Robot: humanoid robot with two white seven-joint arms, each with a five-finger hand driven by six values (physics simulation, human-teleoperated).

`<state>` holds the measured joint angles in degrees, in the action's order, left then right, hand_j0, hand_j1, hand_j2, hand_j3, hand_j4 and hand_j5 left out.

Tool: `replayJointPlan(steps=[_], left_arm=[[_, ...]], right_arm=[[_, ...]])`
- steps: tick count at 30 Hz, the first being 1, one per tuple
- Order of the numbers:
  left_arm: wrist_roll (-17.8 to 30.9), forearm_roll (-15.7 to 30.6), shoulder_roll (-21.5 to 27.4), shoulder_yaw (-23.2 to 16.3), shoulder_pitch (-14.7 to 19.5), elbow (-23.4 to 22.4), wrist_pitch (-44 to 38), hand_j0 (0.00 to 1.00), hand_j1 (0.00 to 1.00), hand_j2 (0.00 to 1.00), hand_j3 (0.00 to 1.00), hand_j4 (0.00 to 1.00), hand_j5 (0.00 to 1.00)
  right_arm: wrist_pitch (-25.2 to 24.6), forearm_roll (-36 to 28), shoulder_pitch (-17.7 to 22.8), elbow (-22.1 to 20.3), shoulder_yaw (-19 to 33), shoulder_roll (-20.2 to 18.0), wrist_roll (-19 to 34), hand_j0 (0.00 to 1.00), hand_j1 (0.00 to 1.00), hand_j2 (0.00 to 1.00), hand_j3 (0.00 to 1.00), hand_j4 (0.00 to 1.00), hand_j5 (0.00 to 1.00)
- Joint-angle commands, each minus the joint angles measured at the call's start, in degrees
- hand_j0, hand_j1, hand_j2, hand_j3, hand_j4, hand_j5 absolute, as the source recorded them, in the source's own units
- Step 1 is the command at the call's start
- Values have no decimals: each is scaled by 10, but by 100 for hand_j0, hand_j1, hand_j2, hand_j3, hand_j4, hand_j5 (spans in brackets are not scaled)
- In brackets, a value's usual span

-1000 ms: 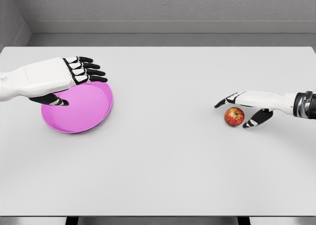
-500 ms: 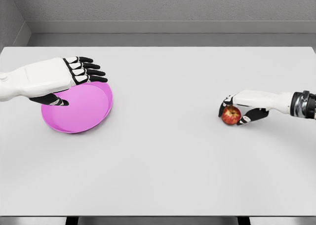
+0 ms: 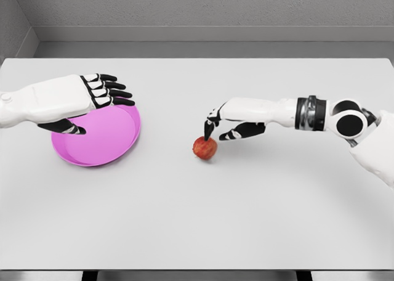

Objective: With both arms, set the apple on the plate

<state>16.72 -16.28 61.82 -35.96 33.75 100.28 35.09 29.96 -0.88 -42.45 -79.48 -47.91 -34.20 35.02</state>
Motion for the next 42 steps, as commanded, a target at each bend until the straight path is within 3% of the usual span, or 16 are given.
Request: replayJointPlan(steps=[1, 2, 5, 7, 10, 11, 12, 14, 15, 20, 22, 25, 27, 30, 35, 42], left_arm=[[0, 4, 1, 0, 0, 0, -1, 100, 100, 100, 100, 100, 100], [0, 4, 1, -1, 1, 0, -1, 100, 100, 100, 100, 100, 100], [0, 4, 0, -1, 1, 0, -1, 100, 100, 100, 100, 100, 100], [0, 4, 1, -1, 1, 0, -1, 100, 100, 100, 100, 100, 100], [1, 3, -3, -7, 1, 0, -1, 100, 100, 100, 100, 100, 100], [2, 1, -14, -16, 12, 0, -1, 100, 100, 100, 100, 100, 100], [15, 1, -26, -50, 43, -1, -1, 100, 100, 100, 100, 100, 100], [28, 1, -85, -147, 116, -14, -1, 100, 100, 100, 100, 100, 100], [29, 1, -113, -179, 136, -33, -1, 100, 100, 100, 100, 100, 100], [67, -22, -173, -185, 156, -49, -1, 100, 100, 100, 100, 100, 100], [69, -24, -221, -186, 162, -101, -1, 100, 100, 100, 100, 100, 100], [70, -24, -313, -247, 227, -246, -1, 100, 100, 100, 100, 100, 100], [70, -23, -342, -248, 239, -300, -1, 100, 100, 100, 100, 100, 100], [70, -19, -348, -278, 234, -298, -1, 100, 100, 100, 100, 100, 100], [69, 18, -318, -279, 232, -295, -1, 96, 96, 96, 96, 96, 96], [69, 18, -306, -299, 230, -296, -1, 96, 96, 96, 96, 96, 96]], right_arm=[[5, -2, 0, 19, 12, 7, 0, 65, 65, 65, 65, 65, 65], [31, -2, 11, 75, 91, -9, 0, 100, 100, 100, 100, 100, 100], [50, -2, 26, 132, 156, -44, 0, 100, 100, 100, 100, 100, 100], [50, -2, 45, 142, 186, -47, 0, 100, 100, 100, 100, 100, 100], [50, -2, 59, 143, 185, -48, 0, 100, 100, 100, 100, 100, 100], [50, 3, 59, 143, 186, -50, 0, 100, 100, 100, 100, 100, 100], [50, 4, 59, 142, 186, -58, 0, 100, 100, 100, 100, 100, 100], [50, 4, 59, 142, 186, -61, 0, 100, 100, 100, 100, 100, 100], [50, 4, 60, 142, 186, -71, 0, 100, 100, 100, 100, 100, 100], [50, 4, 60, 142, 186, -71, 0, 100, 100, 100, 100, 100, 100], [50, 4, 60, 142, 186, -71, 0, 100, 100, 100, 100, 100, 100], [50, 5, 59, 142, 186, -70, 0, 100, 100, 100, 100, 100, 100], [50, 5, 57, 142, 186, -70, 0, 100, 100, 100, 100, 100, 100], [50, 5, 56, 141, 186, -70, 0, 100, 100, 100, 100, 100, 100], [50, 5, 58, 140, 186, -71, 0, 100, 100, 100, 100, 100, 100], [50, 6, 59, 142, 186, -71, 0, 100, 100, 100, 100, 100, 100]])
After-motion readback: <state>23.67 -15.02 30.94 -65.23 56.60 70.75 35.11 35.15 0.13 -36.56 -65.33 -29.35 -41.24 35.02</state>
